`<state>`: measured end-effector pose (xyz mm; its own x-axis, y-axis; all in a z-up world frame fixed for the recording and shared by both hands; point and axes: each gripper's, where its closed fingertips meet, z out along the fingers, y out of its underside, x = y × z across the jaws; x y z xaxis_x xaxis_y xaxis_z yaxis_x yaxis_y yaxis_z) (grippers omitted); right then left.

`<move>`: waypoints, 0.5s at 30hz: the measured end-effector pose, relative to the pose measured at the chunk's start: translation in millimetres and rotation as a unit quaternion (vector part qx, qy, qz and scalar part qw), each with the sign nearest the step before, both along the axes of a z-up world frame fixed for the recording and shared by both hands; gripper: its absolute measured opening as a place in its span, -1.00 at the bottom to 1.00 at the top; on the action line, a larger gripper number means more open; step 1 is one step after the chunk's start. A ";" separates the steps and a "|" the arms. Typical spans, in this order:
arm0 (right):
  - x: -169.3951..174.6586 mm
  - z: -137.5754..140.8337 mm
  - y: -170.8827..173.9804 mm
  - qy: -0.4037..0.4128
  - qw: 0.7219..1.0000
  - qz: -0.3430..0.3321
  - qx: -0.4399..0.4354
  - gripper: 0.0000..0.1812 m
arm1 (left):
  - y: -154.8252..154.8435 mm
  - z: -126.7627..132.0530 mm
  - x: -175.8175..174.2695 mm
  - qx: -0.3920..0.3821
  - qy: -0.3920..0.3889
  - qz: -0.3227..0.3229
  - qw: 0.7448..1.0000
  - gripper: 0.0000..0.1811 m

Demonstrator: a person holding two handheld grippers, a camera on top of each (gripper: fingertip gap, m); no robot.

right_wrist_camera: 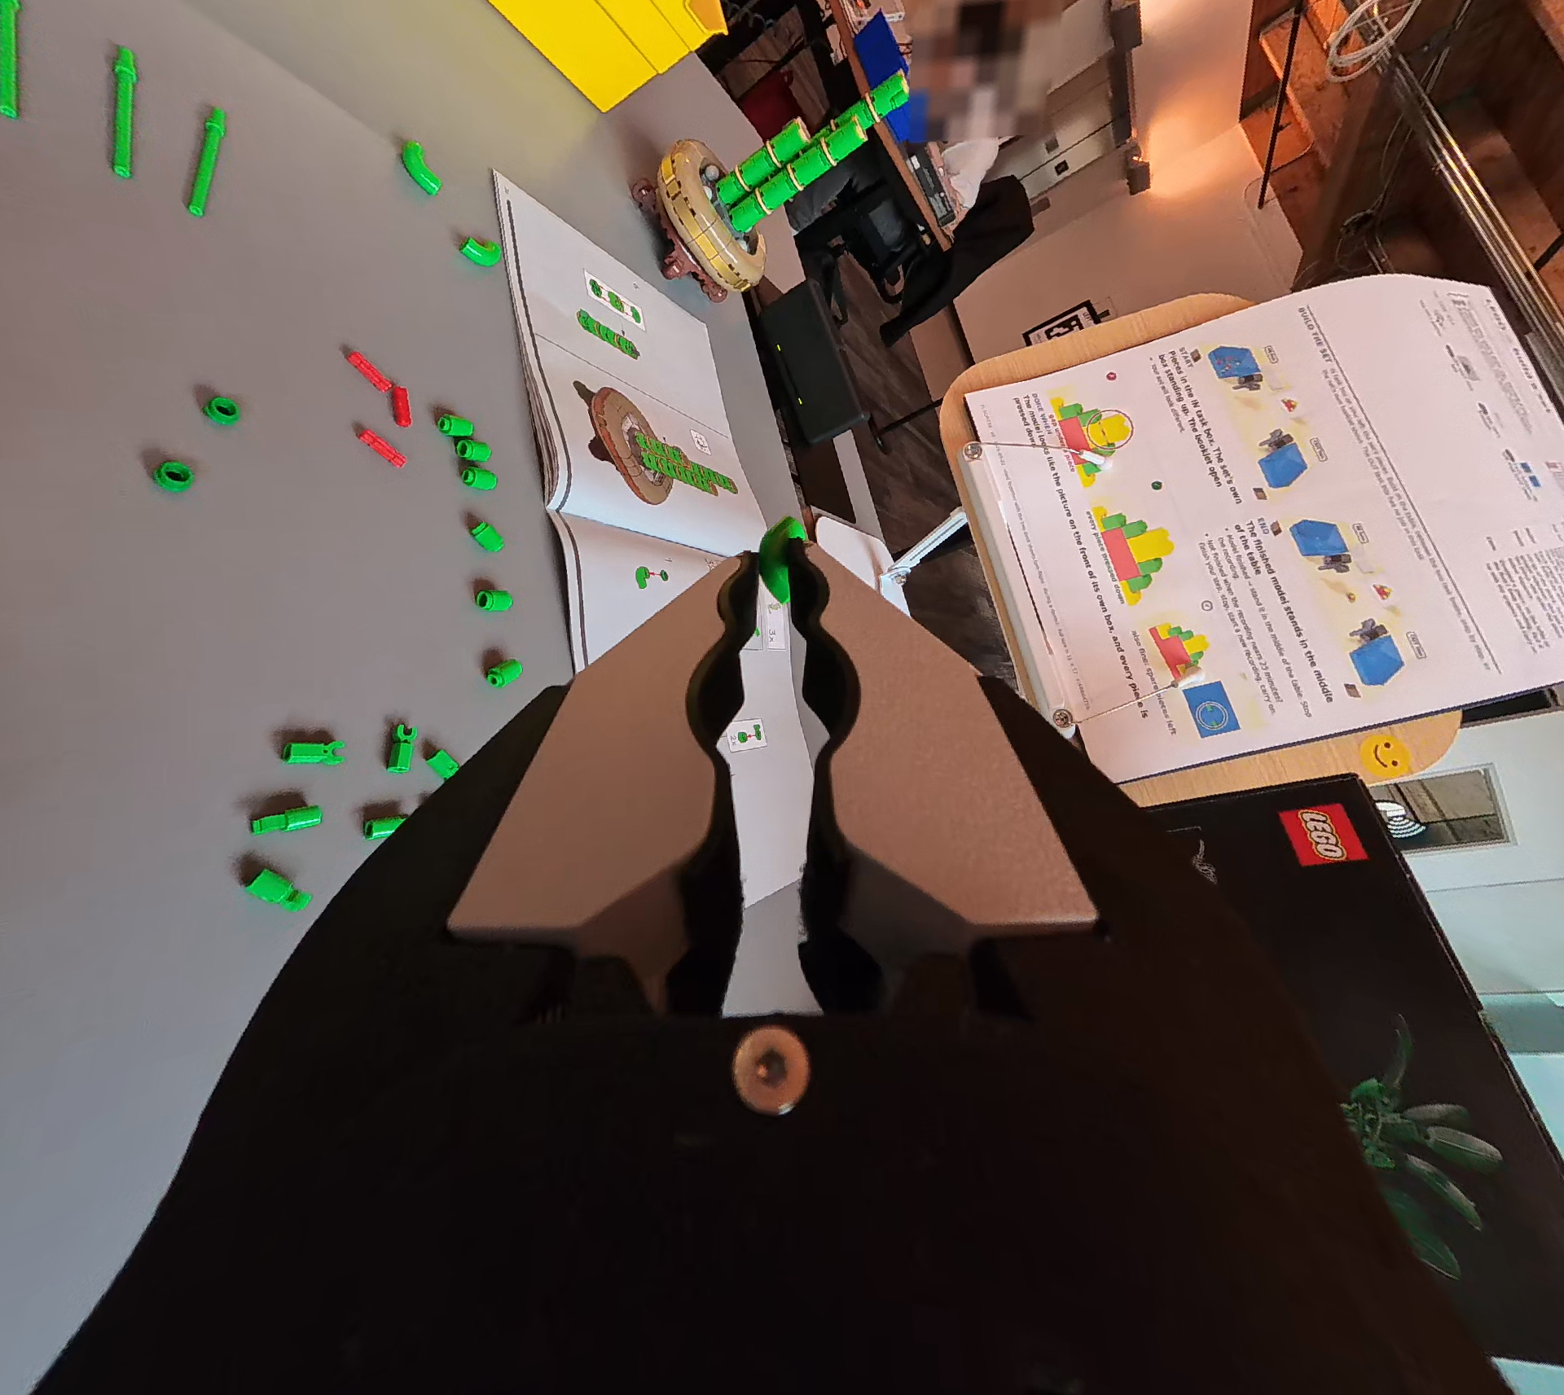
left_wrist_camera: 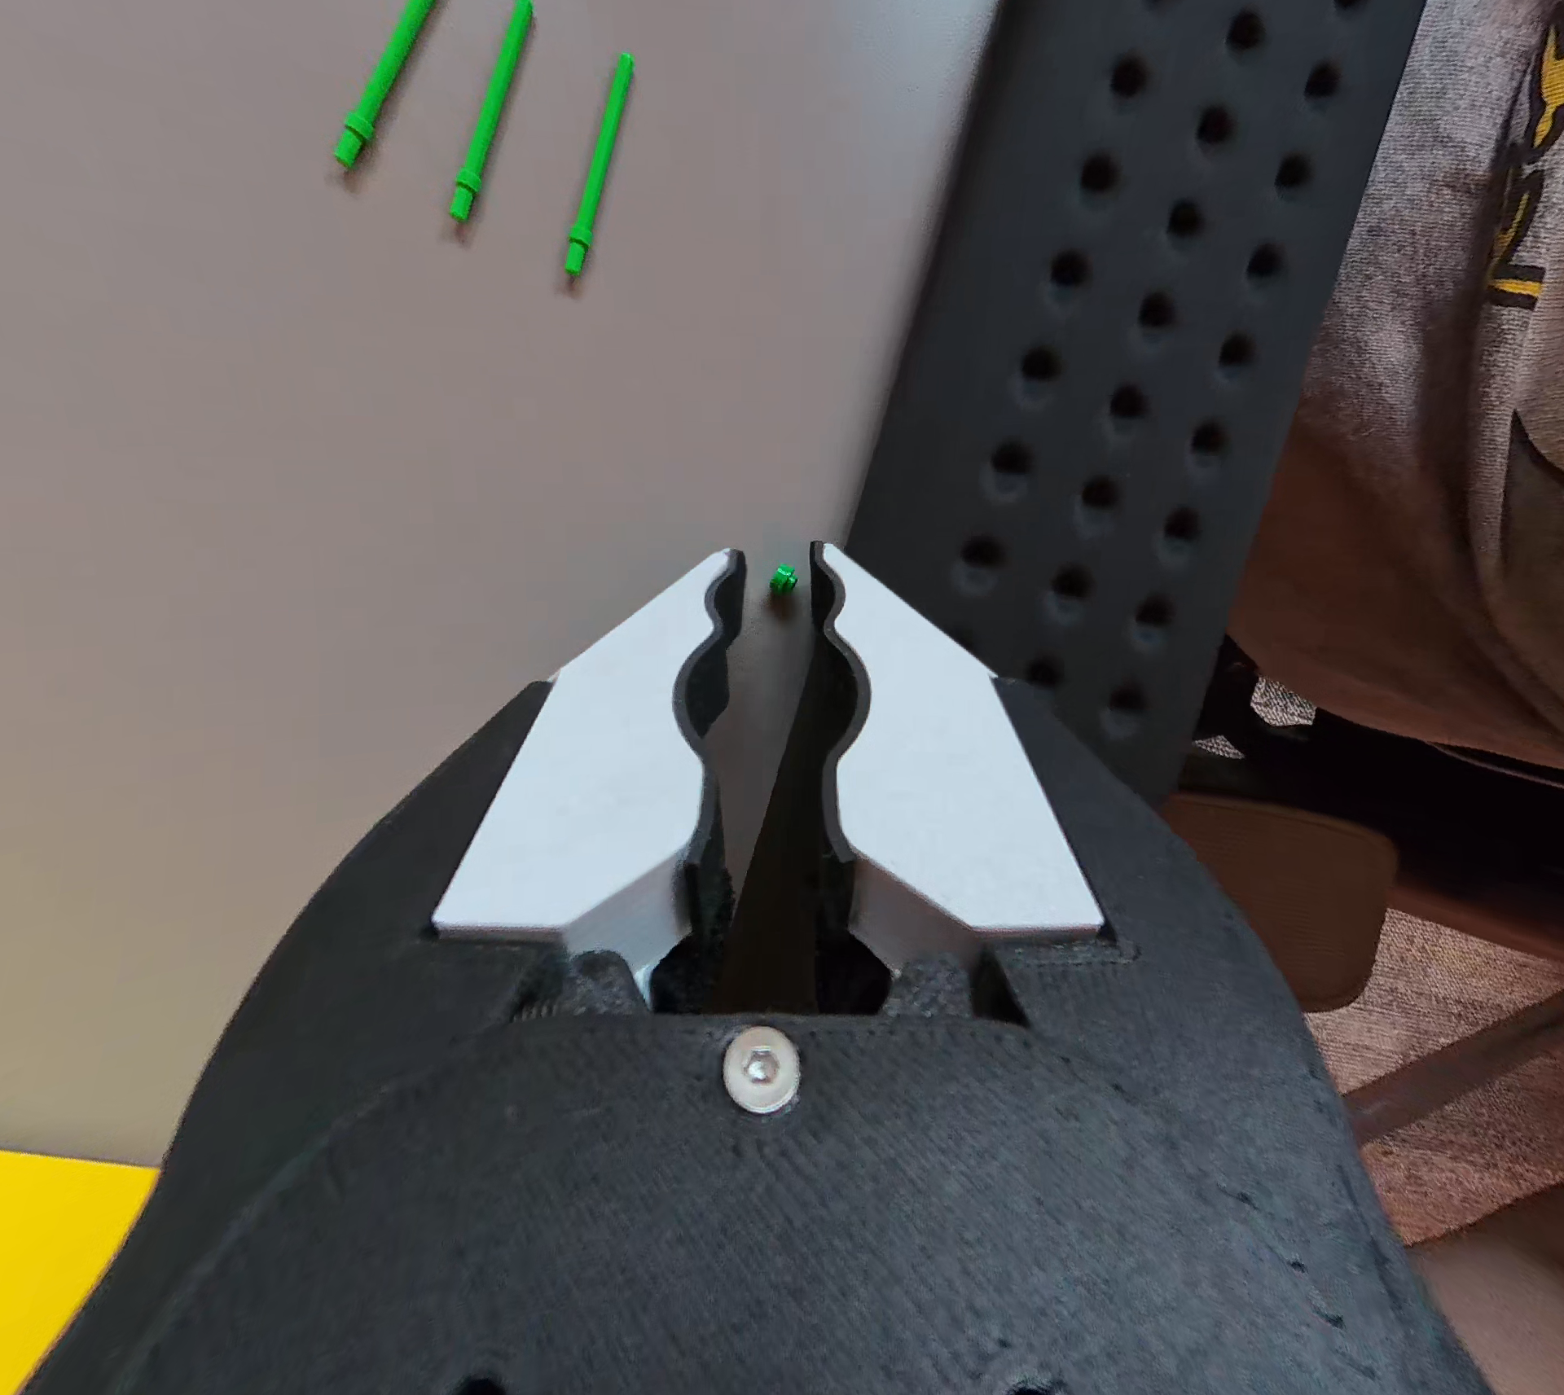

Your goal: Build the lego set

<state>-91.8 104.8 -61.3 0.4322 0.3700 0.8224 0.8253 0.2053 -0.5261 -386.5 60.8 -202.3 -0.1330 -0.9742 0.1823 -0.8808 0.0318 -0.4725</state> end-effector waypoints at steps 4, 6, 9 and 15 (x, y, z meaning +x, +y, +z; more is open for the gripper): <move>0.4 -3.2 0.5 -0.004 1.000 0.001 -0.005 -0.94 | -1.0 -2.0 -3.4 0.003 -0.001 -0.004 1.000 -0.93; 0.7 -4.0 0.5 -0.005 1.000 0.001 -0.006 -0.94 | -1.3 -2.1 -4.2 0.002 -0.004 -0.003 1.000 -0.94; 0.2 -4.1 0.3 -0.004 1.000 0.002 -0.007 -0.94 | -1.5 -2.0 -4.3 -0.002 -0.009 -0.003 1.000 -0.95; -27.6 -5.2 -4.0 0.052 0.997 0.050 -0.029 -0.94 | 17.6 32.1 28.0 0.061 -0.093 0.027 0.993 -0.95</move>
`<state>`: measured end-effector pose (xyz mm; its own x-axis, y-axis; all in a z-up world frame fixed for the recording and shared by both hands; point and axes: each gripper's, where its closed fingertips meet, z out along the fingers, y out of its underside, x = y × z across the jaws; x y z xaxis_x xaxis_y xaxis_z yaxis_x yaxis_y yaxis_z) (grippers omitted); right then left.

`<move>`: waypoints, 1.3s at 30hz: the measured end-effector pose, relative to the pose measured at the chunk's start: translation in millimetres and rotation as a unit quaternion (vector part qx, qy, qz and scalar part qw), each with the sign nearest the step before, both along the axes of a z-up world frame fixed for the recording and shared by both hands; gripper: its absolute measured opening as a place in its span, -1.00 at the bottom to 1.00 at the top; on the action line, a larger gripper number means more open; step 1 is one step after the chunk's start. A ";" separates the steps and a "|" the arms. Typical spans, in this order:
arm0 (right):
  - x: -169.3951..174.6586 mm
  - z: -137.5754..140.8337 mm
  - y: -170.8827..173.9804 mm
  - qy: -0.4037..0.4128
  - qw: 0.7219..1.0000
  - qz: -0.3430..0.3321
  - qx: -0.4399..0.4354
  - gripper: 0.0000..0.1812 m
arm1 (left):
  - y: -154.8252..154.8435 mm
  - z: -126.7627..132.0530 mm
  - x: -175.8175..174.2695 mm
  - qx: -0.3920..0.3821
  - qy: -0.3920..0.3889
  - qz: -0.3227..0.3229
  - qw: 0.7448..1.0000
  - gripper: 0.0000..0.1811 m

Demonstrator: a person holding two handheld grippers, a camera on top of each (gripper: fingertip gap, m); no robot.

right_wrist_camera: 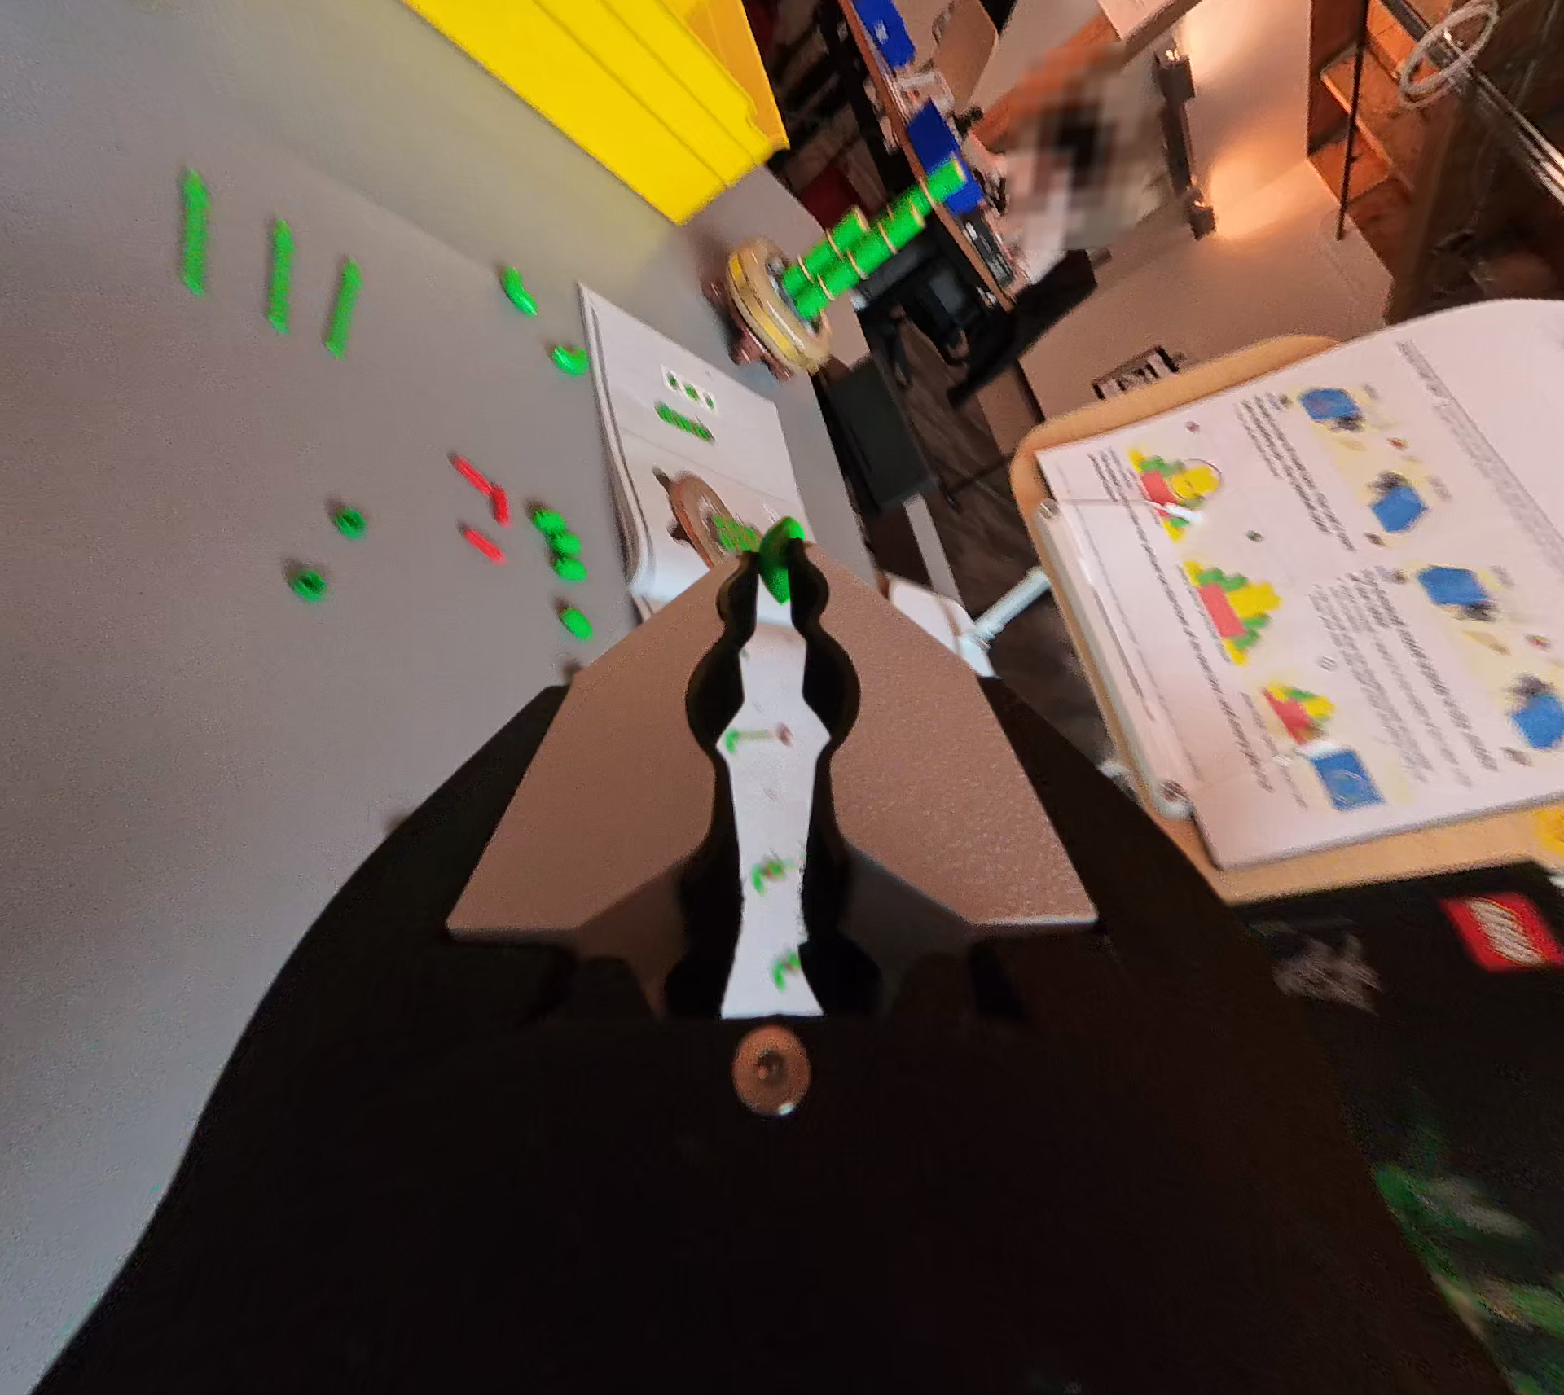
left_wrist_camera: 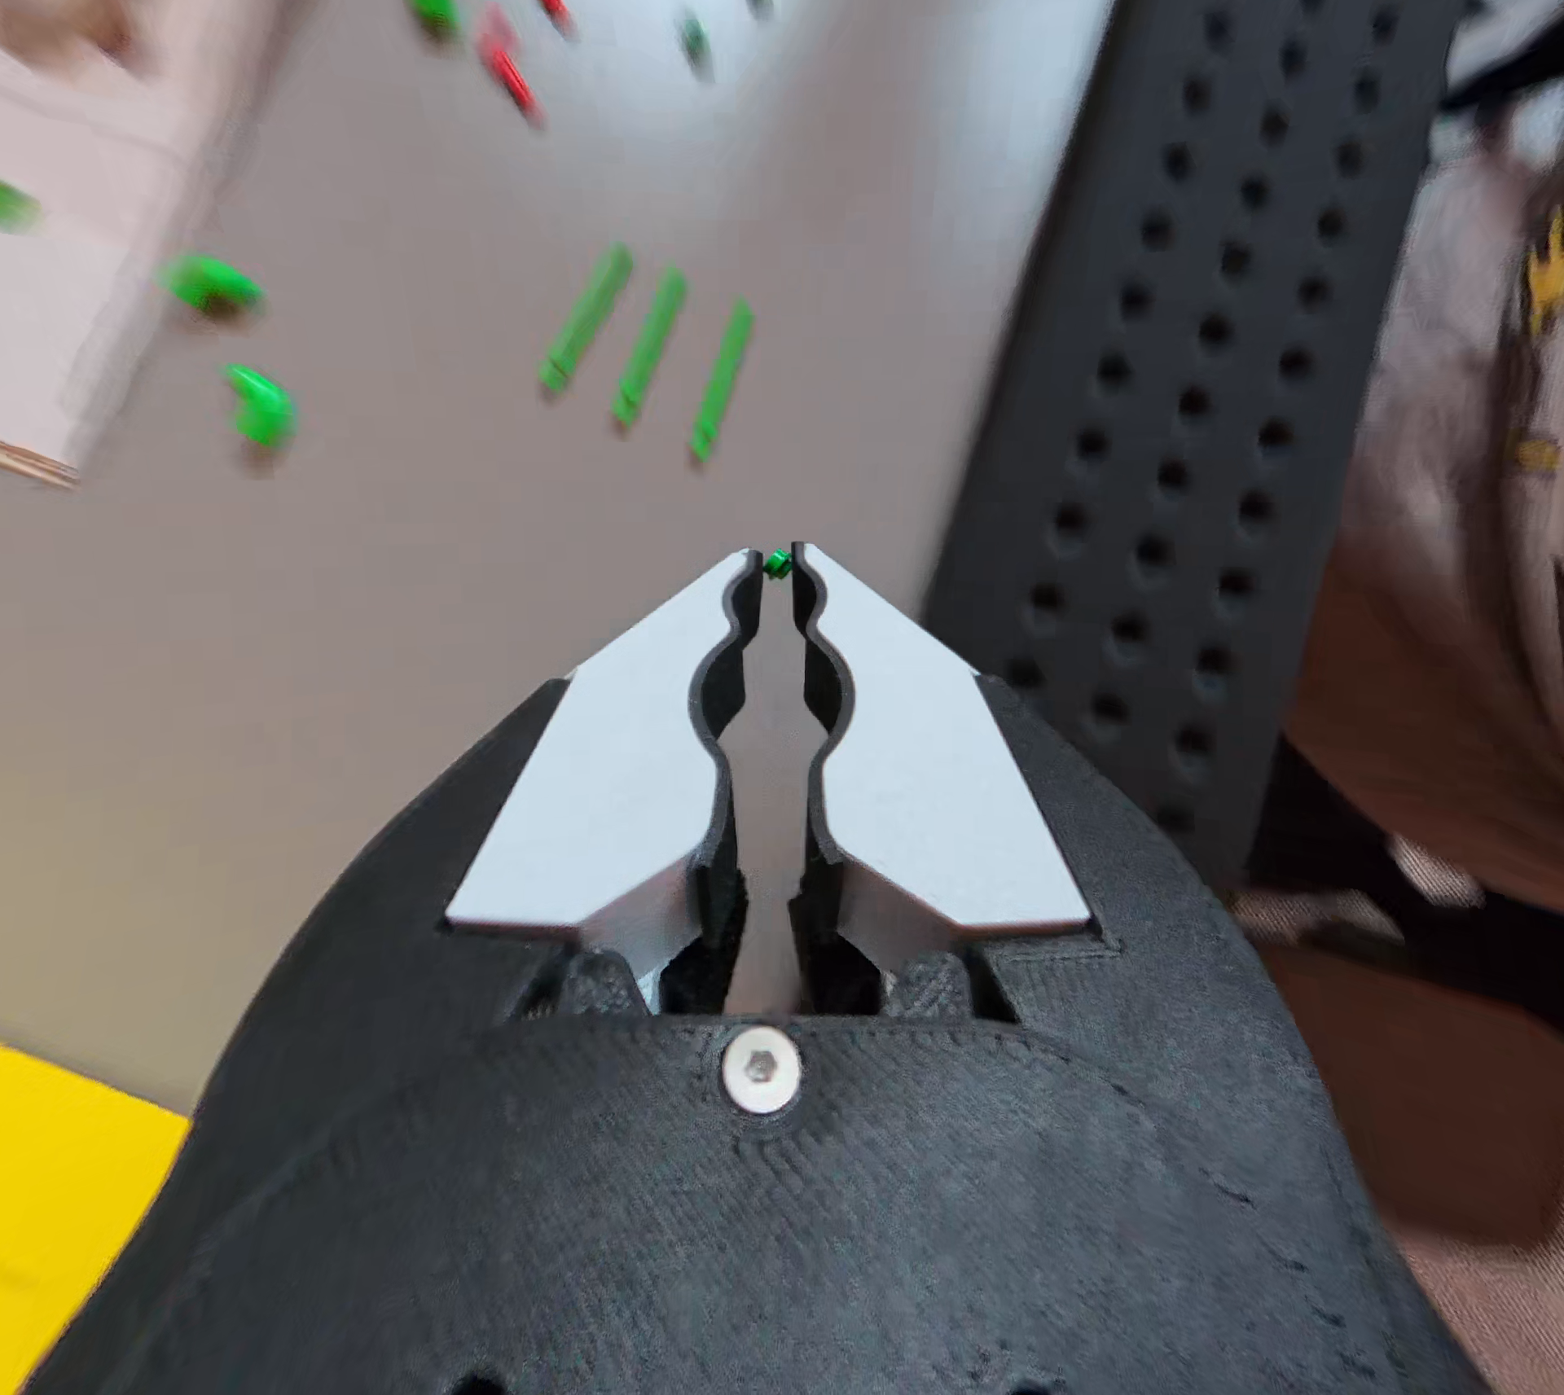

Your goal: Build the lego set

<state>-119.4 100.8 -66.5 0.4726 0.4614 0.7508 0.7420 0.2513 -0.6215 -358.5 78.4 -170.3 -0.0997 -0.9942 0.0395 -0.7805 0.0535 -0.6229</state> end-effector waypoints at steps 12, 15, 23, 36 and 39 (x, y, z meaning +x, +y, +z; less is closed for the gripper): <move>-41.3 -30.0 -8.4 0.063 0.990 0.053 -0.117 -0.94 | 3.3 21.1 124.7 -0.106 -0.067 0.117 0.985 -0.95; -34.2 -31.9 -5.6 0.064 0.989 0.045 -0.127 -0.94 | -1.4 1.5 136.2 -0.092 -0.025 0.128 0.987 -0.95; -27.1 -40.8 -3.9 0.039 0.990 0.034 -0.133 -0.94 | 12.0 -29.5 145.5 0.094 0.026 0.100 0.990 -0.95; -24.7 -47.1 -2.4 0.025 0.989 0.029 -0.139 -0.94 | 1.9 -31.6 143.8 0.151 0.013 0.051 0.987 -0.83; -24.8 -47.3 -2.7 0.023 0.990 0.030 -0.139 -0.94 | -0.8 -31.3 141.8 0.147 0.010 0.045 0.988 -0.82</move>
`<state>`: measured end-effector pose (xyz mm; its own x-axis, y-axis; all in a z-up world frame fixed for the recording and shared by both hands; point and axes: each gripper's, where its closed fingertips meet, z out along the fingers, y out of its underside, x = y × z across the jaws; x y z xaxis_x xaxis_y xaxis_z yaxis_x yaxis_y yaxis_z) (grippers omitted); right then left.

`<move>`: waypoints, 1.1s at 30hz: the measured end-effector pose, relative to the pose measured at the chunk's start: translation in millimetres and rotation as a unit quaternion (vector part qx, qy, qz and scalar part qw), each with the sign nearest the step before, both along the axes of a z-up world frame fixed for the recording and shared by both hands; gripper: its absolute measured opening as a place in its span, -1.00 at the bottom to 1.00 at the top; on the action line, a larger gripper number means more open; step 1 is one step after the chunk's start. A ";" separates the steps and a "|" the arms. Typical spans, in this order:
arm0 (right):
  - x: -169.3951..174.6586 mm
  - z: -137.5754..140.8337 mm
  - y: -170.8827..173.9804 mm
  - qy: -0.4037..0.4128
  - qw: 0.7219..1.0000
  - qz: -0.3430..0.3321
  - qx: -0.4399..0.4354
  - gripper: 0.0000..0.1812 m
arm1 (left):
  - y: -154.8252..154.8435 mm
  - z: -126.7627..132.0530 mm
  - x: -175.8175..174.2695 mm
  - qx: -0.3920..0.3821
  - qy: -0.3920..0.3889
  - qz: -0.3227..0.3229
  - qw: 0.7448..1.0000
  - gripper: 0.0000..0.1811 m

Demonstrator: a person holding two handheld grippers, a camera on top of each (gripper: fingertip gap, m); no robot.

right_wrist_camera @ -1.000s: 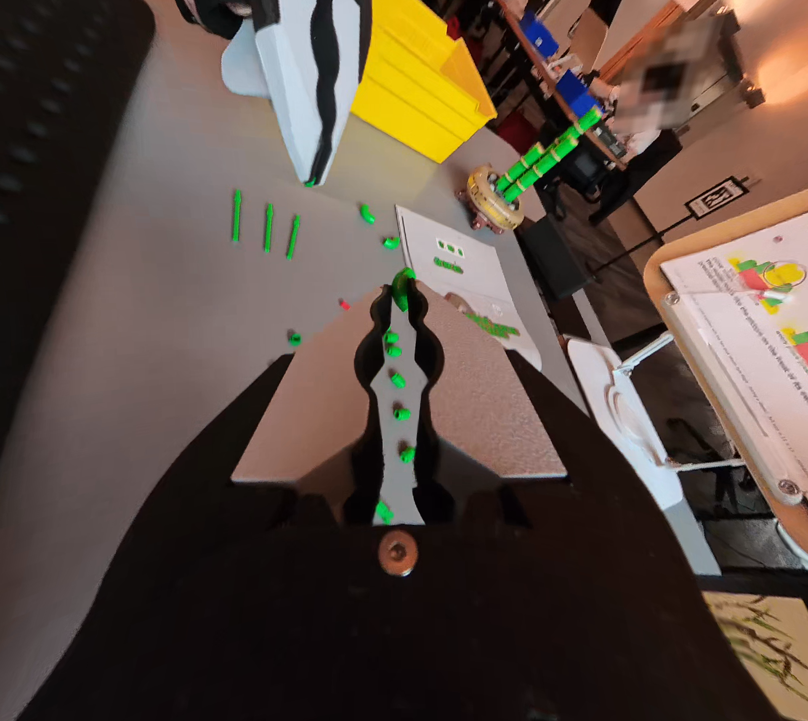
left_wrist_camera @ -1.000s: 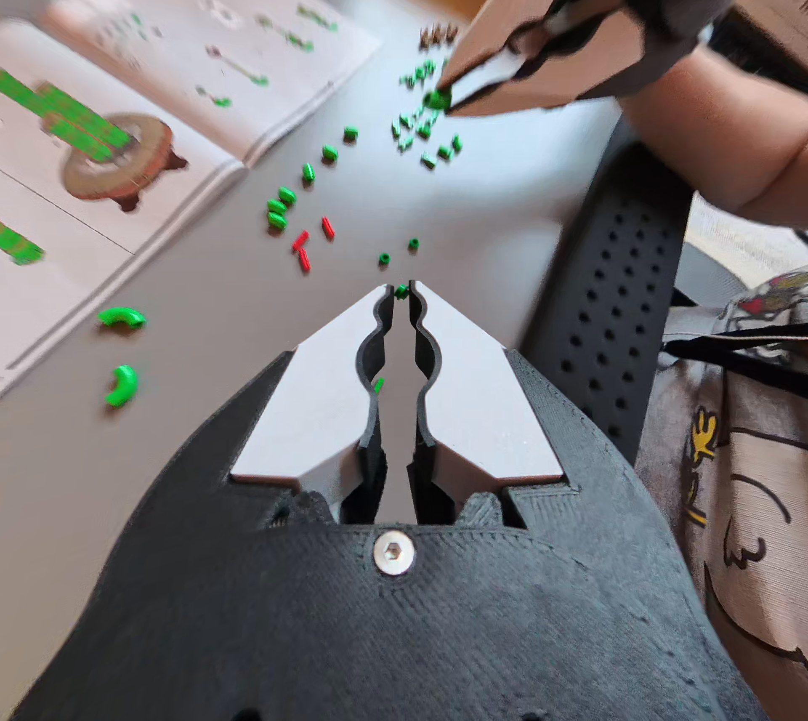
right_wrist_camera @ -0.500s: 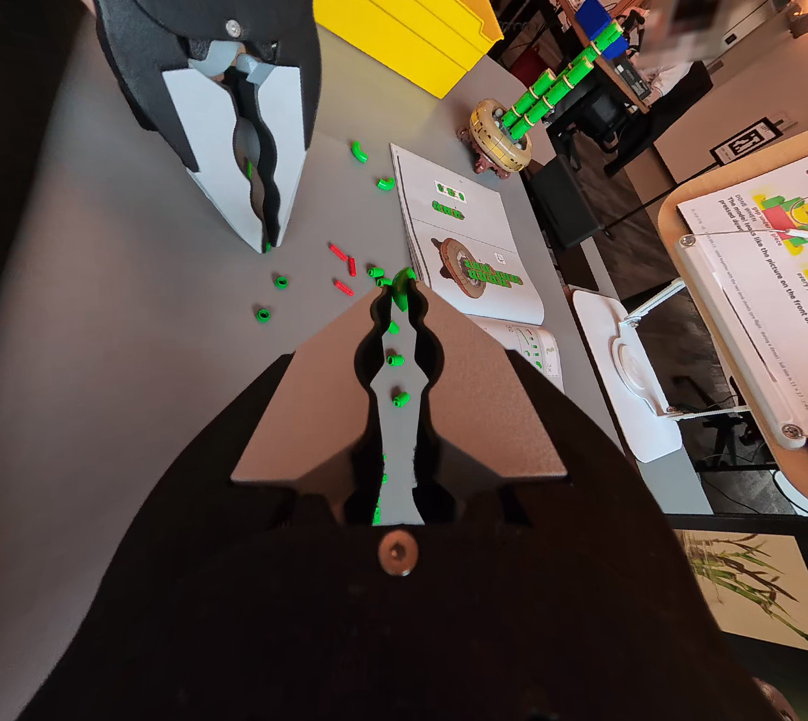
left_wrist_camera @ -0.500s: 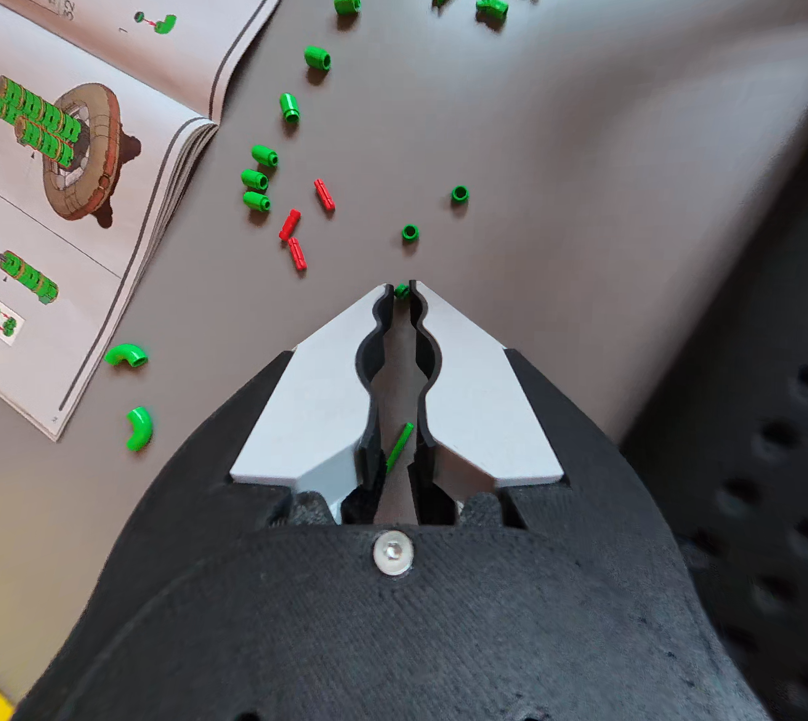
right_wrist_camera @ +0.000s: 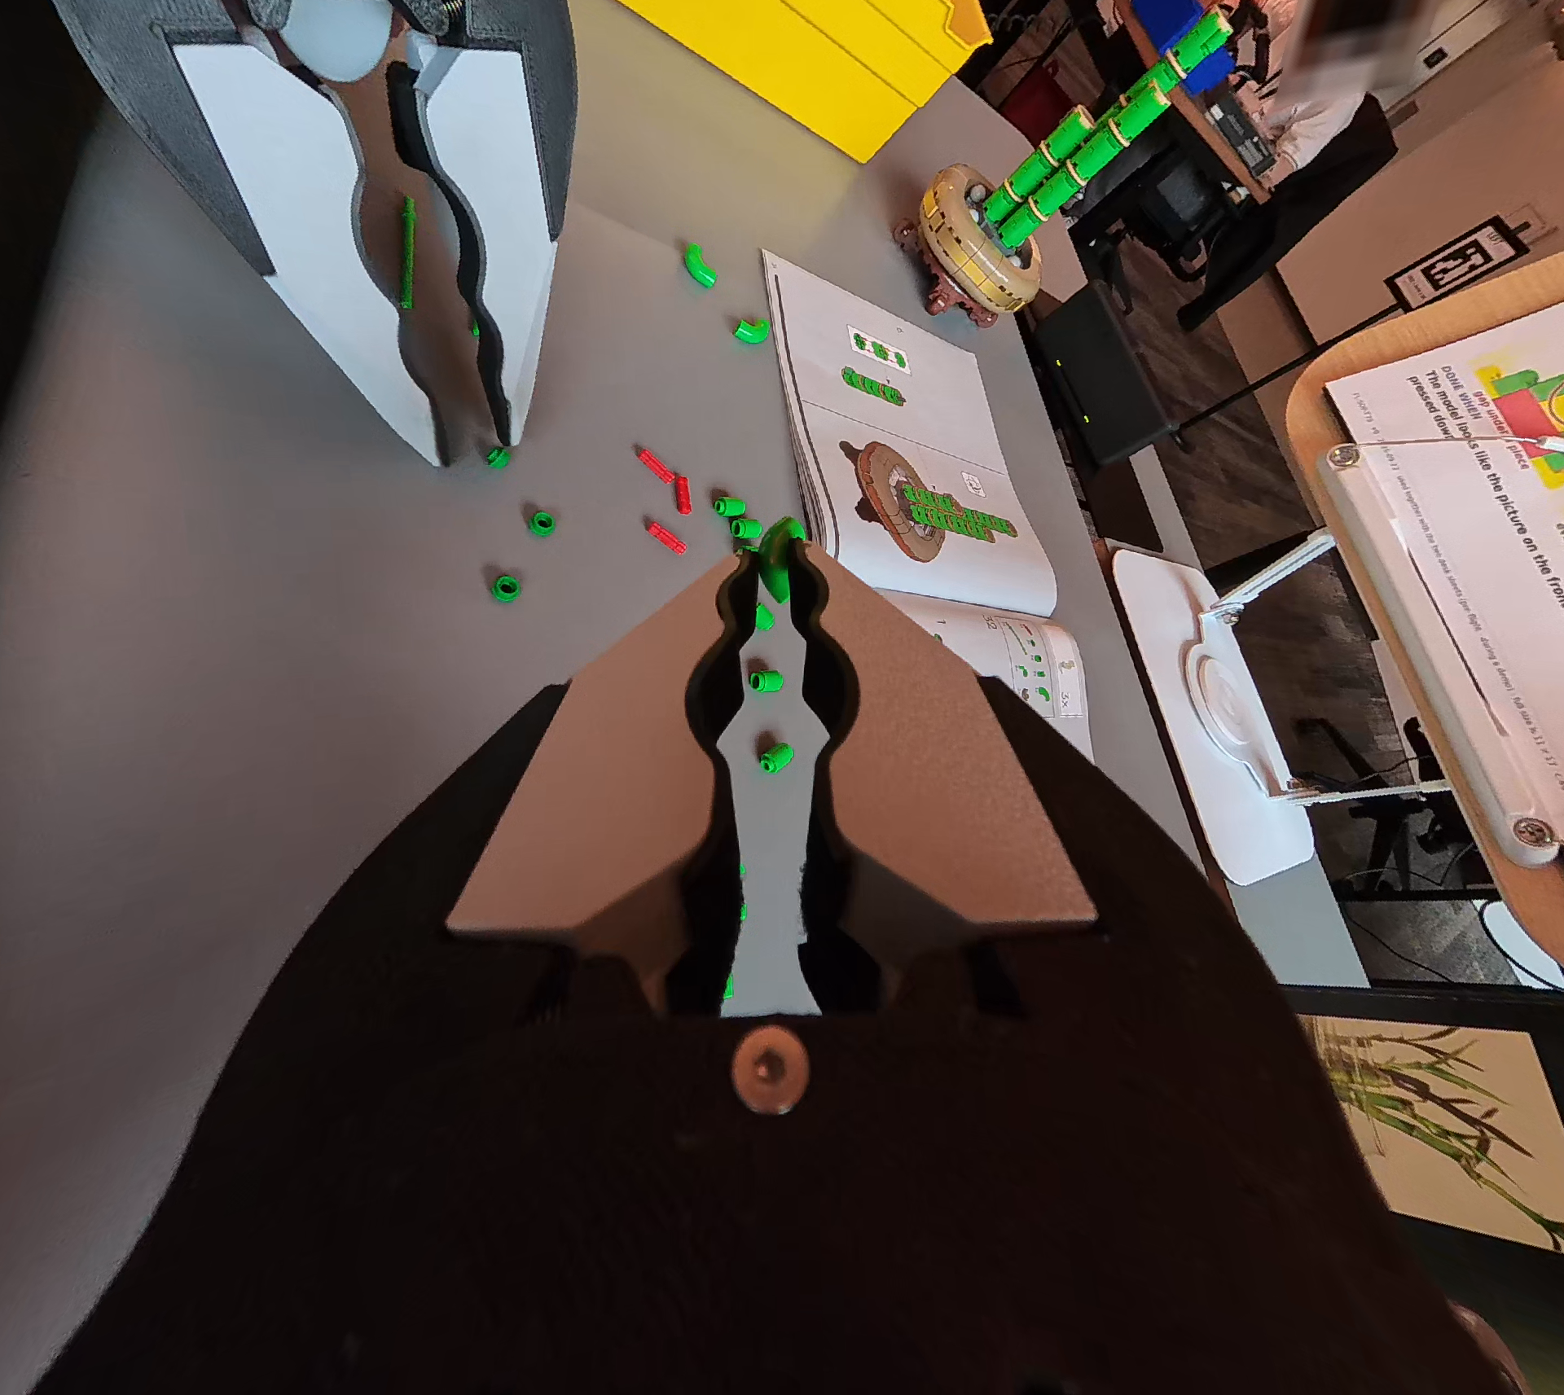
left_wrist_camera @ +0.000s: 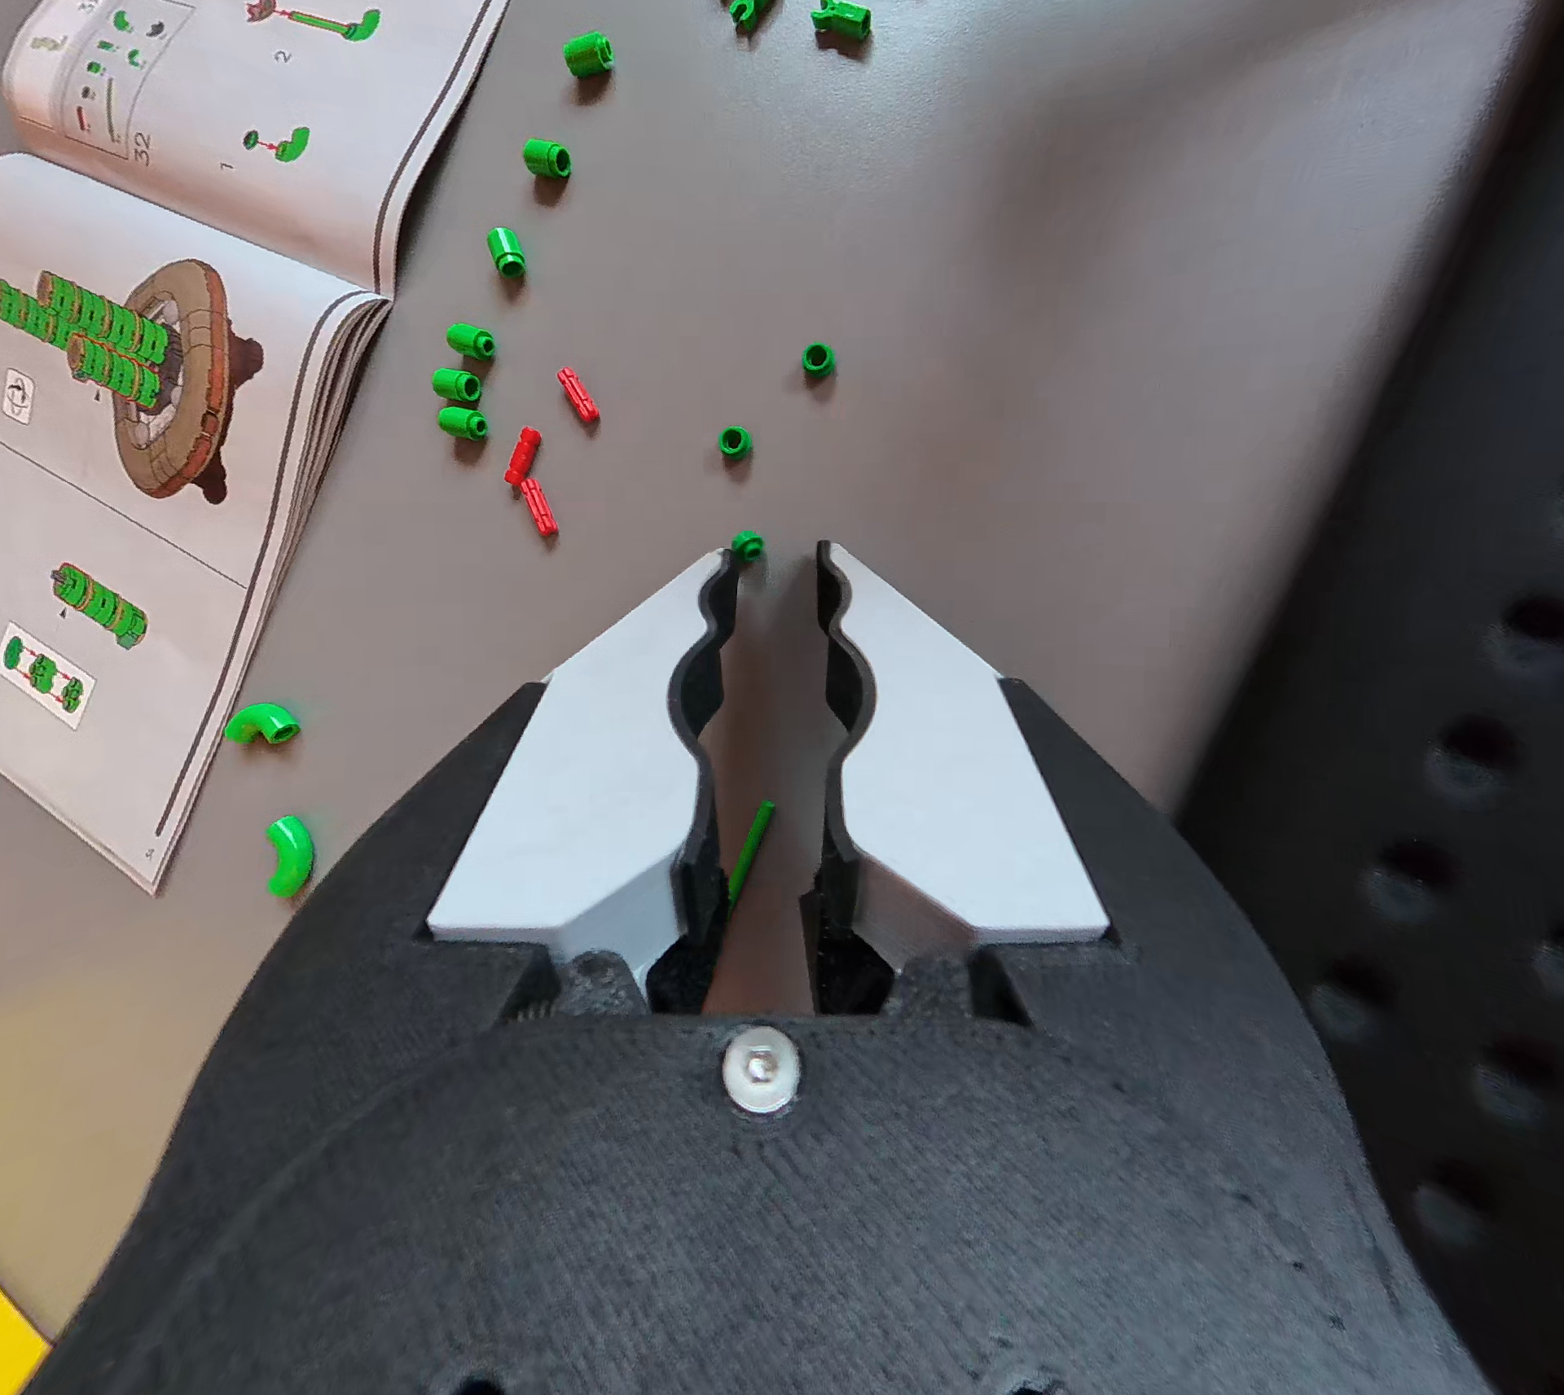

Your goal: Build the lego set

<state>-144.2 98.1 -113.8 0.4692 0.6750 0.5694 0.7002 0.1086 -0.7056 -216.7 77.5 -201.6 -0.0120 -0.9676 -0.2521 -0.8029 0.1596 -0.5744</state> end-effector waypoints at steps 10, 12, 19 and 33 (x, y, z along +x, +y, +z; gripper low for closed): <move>2.2 -2.2 -0.1 0.001 1.000 -0.001 -0.012 -0.94 | 12.0 15.3 -4.7 -0.132 -0.002 0.055 0.990 -0.83; 3.7 -2.4 0.2 -0.001 1.000 -0.003 -0.012 -0.94 | 14.8 20.2 -2.7 -0.163 0.010 0.064 0.984 -0.82; 10.2 -3.1 0.5 -0.008 1.000 -0.009 -0.011 -0.94 | 21.5 16.4 7.0 -0.116 0.085 0.018 0.989 -0.85; 14.6 2.1 -0.1 -0.006 1.000 -0.010 -0.004 -0.94 | 28.6 -4.2 6.7 -0.079 0.087 0.033 0.993 -1.00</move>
